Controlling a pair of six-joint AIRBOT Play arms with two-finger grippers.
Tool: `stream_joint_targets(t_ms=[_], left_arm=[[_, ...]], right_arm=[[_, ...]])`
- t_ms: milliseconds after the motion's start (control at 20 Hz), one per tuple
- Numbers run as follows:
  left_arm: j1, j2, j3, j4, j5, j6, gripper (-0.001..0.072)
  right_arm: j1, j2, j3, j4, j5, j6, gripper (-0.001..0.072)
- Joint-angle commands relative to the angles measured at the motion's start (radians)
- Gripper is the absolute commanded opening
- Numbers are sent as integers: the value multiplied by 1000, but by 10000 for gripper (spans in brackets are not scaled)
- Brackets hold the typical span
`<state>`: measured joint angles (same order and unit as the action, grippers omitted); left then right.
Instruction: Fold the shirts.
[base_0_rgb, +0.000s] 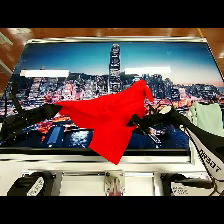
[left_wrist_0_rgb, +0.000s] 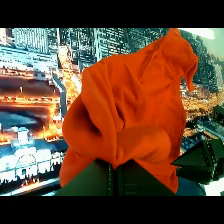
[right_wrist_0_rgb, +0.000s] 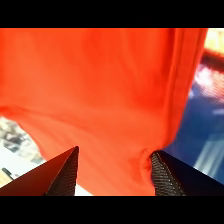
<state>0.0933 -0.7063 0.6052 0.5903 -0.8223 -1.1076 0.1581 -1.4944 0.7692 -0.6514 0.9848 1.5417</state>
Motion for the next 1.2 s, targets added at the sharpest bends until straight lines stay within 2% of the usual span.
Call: stream_joint_targets(t_ms=[0,100,200,250,350,400,450,600,700,900,1000,1050,1150], left_arm=[[0,0,1,0,0,0,37],[0,1,1,0,0,0,36],[0,1,1,0,0,0,36],[0,0,1,0,0,0,36],[0,0,1,0,0,0,36],[0,0,1,0,1,0,37],[0,0,1,0,3,0,36],[6,6,8,0,10,0,36],[45,20,60,1,26,2,36],[200,89,351,0,29,7,36],[257,136,559,-1,29,6,36],[268,159,667,-8,29,3,36],[268,199,847,-39,34,4,36]], right_arm=[[2,-15,-1,26,-1,-10,549],[2,-15,-1,21,9,-20,547],[2,-15,-1,9,14,-20,410],[2,-15,-1,10,14,-20,404],[2,-15,-1,10,13,-20,222],[2,-15,-1,10,13,-20,170],[2,-15,0,14,14,-29,49],[-2,-4,37,17,87,-154,51],[-10,53,122,-54,181,-221,50],[-41,340,465,-410,331,-240,50],[-55,514,708,-546,290,-221,51],[-55,581,817,-586,222,-195,50],[-55,682,1016,-594,104,-120,50]])
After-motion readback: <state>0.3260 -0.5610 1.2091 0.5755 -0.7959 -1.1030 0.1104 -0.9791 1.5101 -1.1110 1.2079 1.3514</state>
